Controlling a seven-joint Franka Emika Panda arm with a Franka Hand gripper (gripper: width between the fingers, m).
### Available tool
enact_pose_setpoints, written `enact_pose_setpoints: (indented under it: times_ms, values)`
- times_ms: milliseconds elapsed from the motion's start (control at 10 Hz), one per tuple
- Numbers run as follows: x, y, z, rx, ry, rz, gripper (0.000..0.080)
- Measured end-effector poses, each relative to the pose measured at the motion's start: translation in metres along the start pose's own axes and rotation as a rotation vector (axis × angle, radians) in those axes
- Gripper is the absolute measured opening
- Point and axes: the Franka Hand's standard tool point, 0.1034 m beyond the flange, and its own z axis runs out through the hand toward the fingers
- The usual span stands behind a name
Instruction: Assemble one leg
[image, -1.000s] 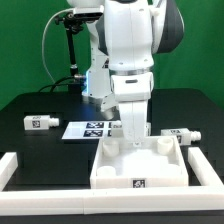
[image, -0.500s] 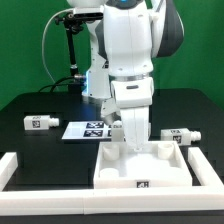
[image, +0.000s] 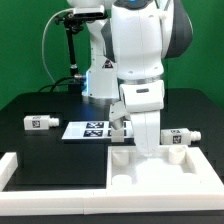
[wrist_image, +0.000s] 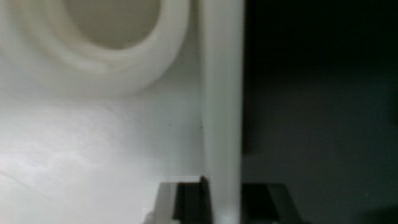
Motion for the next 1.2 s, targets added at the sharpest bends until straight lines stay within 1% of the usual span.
enact_pose_setpoints:
  times_ms: [200,300,500,600,700,800,900,1000,1100,1200]
  values:
    - [-0.001,0.000,0.000,0.000,-0.004,0.004,0.0054]
    - [-0.001,-0.001,0.001,0.001,-0.004,0.005,0.0141]
    - [-0.002,-0.001,0.001,0.002,-0.004,0.006,0.0420]
    - [-0.002,-0.001,0.002,0.002,-0.004,0.007,0.0420]
    - [-0.004,0.000,0.000,0.001,-0.005,0.016,0.0586]
    - [-0.011,0.003,-0.012,-0.008,-0.012,0.055,0.0630]
    - [-0.019,0.004,-0.028,-0.020,-0.024,0.086,0.0630]
    - [-0.022,0.007,-0.049,-0.040,-0.033,0.110,0.0646]
    - [-0.022,0.015,-0.073,-0.073,-0.037,0.151,0.0648]
    - [-0.021,0.010,-0.081,-0.095,-0.033,0.245,0.0648]
